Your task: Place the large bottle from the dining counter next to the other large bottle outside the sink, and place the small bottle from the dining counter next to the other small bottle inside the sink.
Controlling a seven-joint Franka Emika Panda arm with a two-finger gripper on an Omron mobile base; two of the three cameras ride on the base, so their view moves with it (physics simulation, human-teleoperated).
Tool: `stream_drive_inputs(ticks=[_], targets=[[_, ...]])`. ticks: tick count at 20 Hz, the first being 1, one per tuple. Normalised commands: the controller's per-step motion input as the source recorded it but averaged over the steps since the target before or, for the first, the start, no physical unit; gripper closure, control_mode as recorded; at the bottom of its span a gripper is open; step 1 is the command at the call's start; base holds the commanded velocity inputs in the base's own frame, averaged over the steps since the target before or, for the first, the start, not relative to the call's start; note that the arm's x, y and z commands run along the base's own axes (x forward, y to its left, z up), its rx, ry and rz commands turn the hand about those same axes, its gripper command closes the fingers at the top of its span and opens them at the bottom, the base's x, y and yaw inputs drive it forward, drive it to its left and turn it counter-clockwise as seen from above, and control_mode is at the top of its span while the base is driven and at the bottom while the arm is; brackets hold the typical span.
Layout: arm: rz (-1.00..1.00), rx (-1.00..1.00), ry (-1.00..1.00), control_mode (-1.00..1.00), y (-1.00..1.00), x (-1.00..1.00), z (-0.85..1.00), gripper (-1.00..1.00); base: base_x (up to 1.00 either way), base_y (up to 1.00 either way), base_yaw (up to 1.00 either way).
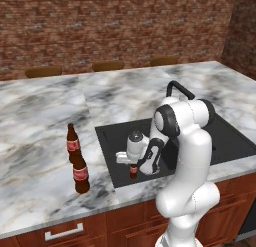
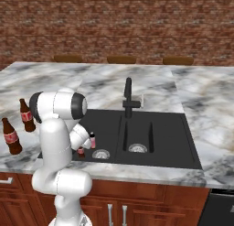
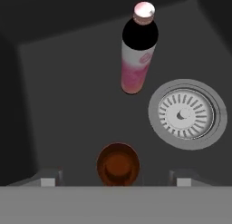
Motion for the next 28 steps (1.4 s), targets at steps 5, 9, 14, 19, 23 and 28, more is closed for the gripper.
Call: stream_drive_inputs(ticks=[5,9,14,19,23,28], targets=[[0.00,0.02,-0.01,-1.00,0.00,0.00,0.60,-1.00,0.00,0.00,0.00],[0.00,0.00,0.00,-1.00,0.03,0.24,0.64,-1.00,0.00,0.00,0.00],[0.00,0.00,0.00,-1.00,0.24,0.23,0.51,-1.00,0.00,0.00,0.00],[0.00,-0.01,0.10,-1.00,0.20,0.84,0.53,-1.00,0.00,0.00,0.00],[0.00,0.00,0.13,-1.00,0.02,0.97,0.55,-1.00,0.00,0.00,0.00],[0.01,0.00,0.06,-1.00,0.00,0.70,0.77,-1.00,0.00,0.00,0.00]])
